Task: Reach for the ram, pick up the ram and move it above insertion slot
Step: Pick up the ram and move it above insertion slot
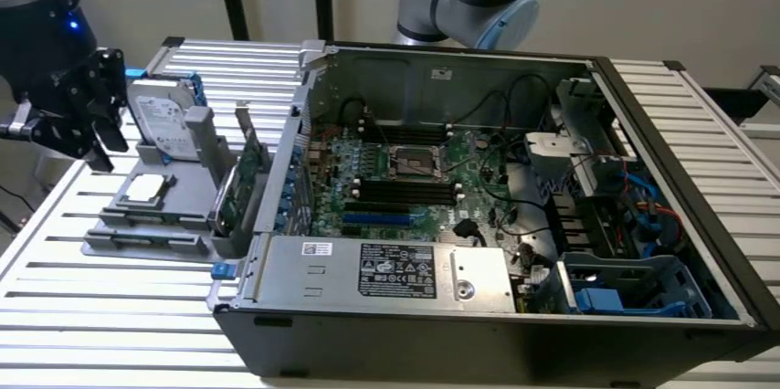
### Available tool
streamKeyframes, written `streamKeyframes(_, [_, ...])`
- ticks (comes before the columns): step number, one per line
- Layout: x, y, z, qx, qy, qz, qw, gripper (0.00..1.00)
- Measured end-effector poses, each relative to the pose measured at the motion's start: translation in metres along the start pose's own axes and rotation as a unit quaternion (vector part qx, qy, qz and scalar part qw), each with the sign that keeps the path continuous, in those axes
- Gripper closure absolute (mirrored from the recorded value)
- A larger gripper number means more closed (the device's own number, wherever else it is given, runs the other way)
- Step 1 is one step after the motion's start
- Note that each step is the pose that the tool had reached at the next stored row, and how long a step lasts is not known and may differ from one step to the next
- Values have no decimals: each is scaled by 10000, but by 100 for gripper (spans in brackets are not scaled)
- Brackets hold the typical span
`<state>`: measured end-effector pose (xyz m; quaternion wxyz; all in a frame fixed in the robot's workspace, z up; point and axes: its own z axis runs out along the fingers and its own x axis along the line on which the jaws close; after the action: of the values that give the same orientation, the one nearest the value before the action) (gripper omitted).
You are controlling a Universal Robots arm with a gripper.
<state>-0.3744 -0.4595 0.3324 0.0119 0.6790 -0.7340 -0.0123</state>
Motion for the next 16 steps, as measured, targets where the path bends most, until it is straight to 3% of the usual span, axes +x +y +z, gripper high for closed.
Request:
streamKeyframes(1, [0,0,18,4,0,-1,10000,64])
streamKeyframes(16, [0,-10,289,11,1,-29,10000,64])
